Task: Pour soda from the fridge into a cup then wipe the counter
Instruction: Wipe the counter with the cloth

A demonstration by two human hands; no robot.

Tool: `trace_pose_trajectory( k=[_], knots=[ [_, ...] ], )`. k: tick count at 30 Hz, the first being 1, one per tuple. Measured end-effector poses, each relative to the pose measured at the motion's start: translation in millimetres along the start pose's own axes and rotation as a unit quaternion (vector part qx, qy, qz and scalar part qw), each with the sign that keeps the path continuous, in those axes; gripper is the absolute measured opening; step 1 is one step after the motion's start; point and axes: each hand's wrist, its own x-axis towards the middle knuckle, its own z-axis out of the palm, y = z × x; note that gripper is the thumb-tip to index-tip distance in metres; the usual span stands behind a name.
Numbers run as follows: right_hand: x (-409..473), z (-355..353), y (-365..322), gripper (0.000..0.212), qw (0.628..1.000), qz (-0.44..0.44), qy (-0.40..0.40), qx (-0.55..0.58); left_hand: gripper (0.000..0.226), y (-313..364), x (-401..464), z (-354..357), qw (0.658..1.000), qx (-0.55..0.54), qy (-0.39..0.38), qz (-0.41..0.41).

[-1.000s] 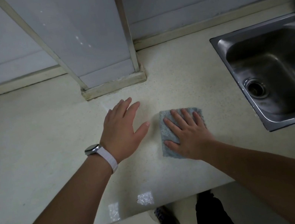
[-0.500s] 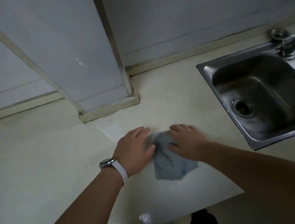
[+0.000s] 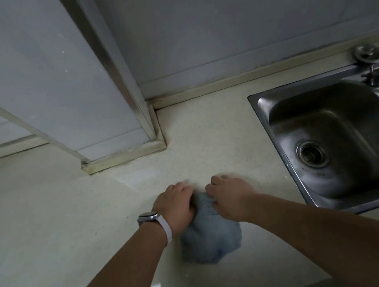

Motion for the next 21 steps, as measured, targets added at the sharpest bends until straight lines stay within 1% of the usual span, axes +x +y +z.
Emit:
trace_pose_trajectory(
  k=[4, 6, 8, 12, 18, 21],
  knots=[
    [-1, -10, -1, 0.02, 1.0, -0.009, -0.025, -0.004, 0.002, 7, -1, -16, 1.0, -0.013, -0.002, 0.016],
    [-2, -19, 1, 0.02, 0.999, -0.013, -0.034, -0.021, 0.007, 11, -3, -26, 1.0, -0.02, 0.001, 0.02],
    [-2, -29, 4, 0.02, 0.999, -0.016, -0.03, -0.028, 0.005, 12, -3, -36, 0.999, -0.023, 0.009, 0.024],
    [2, -59, 13, 0.019, 1.0, -0.014, 0.009, -0.012, 0.003, 12, 3, -64, 0.999, -0.026, 0.028, 0.024],
    [10, -108, 23, 0.018, 0.996, -0.041, 0.068, -0.036, 0.006, 14, 14, -113, 0.996, -0.011, 0.094, 0.0],
    [18, -136, 29, 0.02, 0.993, -0.033, 0.106, -0.032, 0.008, 17, 24, -135, 0.99, 0.043, 0.133, 0.002]
  ],
)
